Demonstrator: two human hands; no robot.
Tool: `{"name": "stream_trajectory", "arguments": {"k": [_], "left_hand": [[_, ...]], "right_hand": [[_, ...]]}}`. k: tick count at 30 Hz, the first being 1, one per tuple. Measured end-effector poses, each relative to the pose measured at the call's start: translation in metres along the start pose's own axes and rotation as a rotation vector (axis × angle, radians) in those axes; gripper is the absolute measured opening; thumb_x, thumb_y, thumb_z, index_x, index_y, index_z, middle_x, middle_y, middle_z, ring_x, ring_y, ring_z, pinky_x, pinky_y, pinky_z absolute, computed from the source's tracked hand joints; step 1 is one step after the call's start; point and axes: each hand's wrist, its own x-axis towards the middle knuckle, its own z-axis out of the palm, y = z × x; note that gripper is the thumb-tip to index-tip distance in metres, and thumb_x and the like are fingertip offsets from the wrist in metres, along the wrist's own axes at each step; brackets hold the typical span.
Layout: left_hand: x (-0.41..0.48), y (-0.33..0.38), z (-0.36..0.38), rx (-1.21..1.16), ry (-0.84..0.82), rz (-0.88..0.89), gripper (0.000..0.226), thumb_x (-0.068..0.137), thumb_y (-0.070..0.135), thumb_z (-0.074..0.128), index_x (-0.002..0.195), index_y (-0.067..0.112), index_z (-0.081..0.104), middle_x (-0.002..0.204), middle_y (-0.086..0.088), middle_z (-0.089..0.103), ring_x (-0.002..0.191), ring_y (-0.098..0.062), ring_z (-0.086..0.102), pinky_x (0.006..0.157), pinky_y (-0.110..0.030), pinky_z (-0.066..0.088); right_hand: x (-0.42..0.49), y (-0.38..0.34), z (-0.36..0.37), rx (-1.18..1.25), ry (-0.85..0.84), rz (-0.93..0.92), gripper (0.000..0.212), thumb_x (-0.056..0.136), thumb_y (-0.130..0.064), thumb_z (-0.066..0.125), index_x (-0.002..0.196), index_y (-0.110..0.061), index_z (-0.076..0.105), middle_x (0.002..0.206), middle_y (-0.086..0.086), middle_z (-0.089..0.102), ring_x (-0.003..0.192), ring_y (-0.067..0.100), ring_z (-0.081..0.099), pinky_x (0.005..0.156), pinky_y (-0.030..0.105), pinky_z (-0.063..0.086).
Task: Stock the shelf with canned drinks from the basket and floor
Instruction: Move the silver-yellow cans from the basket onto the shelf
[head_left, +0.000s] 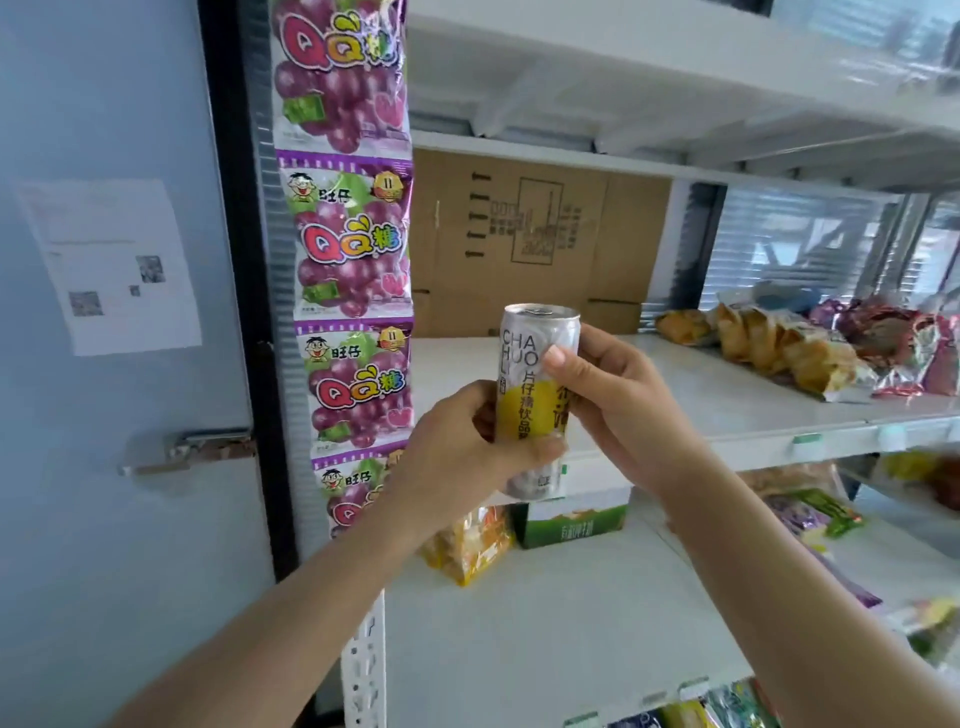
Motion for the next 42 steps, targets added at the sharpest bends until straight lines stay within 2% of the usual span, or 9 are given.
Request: {"name": "stream_trajectory", "arguments": {"k": [11,17,21,25,28,30,34,38,42], "left_hand": [[0.11,-0.026,0.048,0.295,0.014,-0.137,0.05,0.077,0.035,0.078,0.117,0.02,0.053,0.108,0.003,0.066,0.096,-0.016,0.062,0.086,-0.034,0.052],[0.143,-0.038,0.048,0.298,0.028,-0.258,0.055,0.076,0.025,0.079,0.116,0.018,0.042,0.108,-0.001,0.063,0.099,-0.02,0.062,0.091,-0.043,0.051],[0.16,-0.039,0.039,0.455,-0.041,-0.297,0.058,0.074,0.032,0.076,0.12,0.026,0.043,0.11,0.0,0.063,0.099,-0.02,0.062,0.089,-0.047,0.053],[0.161,-0.005,0.019,0.697,0.006,-0.336,0.07,0.082,0.041,0.074,0.14,0.026,0.039,0.135,0.005,0.053,0.11,-0.014,0.058,0.091,-0.032,0.049],[0.167,0.043,0.012,0.773,0.069,-0.278,0.083,0.076,0.049,0.075,0.147,0.034,0.035,0.142,0.008,0.049,0.11,-0.01,0.056,0.084,-0.026,0.048],[0.185,0.062,0.017,0.946,-0.044,-0.322,0.08,0.074,0.051,0.077,0.144,0.033,0.043,0.132,0.006,0.059,0.099,-0.013,0.064,0.087,-0.03,0.052],[0.231,0.072,0.021,1.086,-0.206,-0.437,0.049,0.074,0.032,0.082,0.118,0.02,0.066,0.086,0.003,0.072,0.063,-0.007,0.067,0.061,-0.02,0.052],[0.292,0.054,0.011,1.279,-0.332,-0.59,0.062,0.07,0.035,0.084,0.123,0.013,0.062,0.107,-0.003,0.071,0.093,-0.02,0.071,0.091,-0.037,0.055],[0.342,0.024,-0.005,1.408,-0.337,-0.608,0.07,0.072,0.035,0.083,0.133,0.014,0.055,0.126,-0.006,0.062,0.109,-0.028,0.064,0.097,-0.041,0.052]], "right_hand": [[0.073,0.055,-0.085,-0.065,0.077,0.052,0.041,0.078,-0.016,0.073,0.116,-0.004,0.064,0.108,0.018,0.069,0.099,0.028,0.066,0.093,0.038,0.054],[0.118,0.079,-0.109,-0.202,0.01,0.065,0.059,0.065,-0.027,0.085,0.118,-0.012,0.063,0.109,0.014,0.071,0.106,0.03,0.066,0.098,0.046,0.052],[0.141,0.087,-0.127,-0.305,-0.137,0.138,0.069,0.062,-0.03,0.089,0.122,-0.018,0.058,0.116,0.01,0.068,0.11,0.028,0.064,0.095,0.041,0.054],[0.147,0.097,-0.144,-0.353,-0.417,0.244,0.059,0.072,-0.012,0.082,0.126,-0.014,0.057,0.118,0.008,0.069,0.109,0.026,0.066,0.095,0.038,0.054],[0.146,0.106,-0.145,-0.466,-0.455,0.27,0.055,0.072,-0.003,0.083,0.12,-0.015,0.06,0.113,0.006,0.071,0.103,0.023,0.068,0.093,0.034,0.055],[0.149,0.111,-0.143,-0.515,-0.433,0.262,0.052,0.071,-0.006,0.084,0.116,-0.014,0.061,0.11,0.005,0.072,0.1,0.023,0.068,0.092,0.035,0.055],[0.163,0.122,-0.139,-0.608,-0.411,0.243,0.048,0.068,-0.018,0.087,0.11,-0.02,0.062,0.105,-0.001,0.071,0.096,0.018,0.068,0.091,0.039,0.056],[0.194,0.141,-0.132,-0.648,-0.373,0.249,0.049,0.071,-0.02,0.084,0.113,-0.019,0.059,0.107,-0.001,0.069,0.099,0.019,0.067,0.092,0.041,0.055],[0.241,0.158,-0.126,-0.742,-0.354,0.244,0.047,0.072,-0.022,0.083,0.113,-0.017,0.061,0.109,-0.001,0.068,0.099,0.019,0.065,0.09,0.038,0.055]]}}
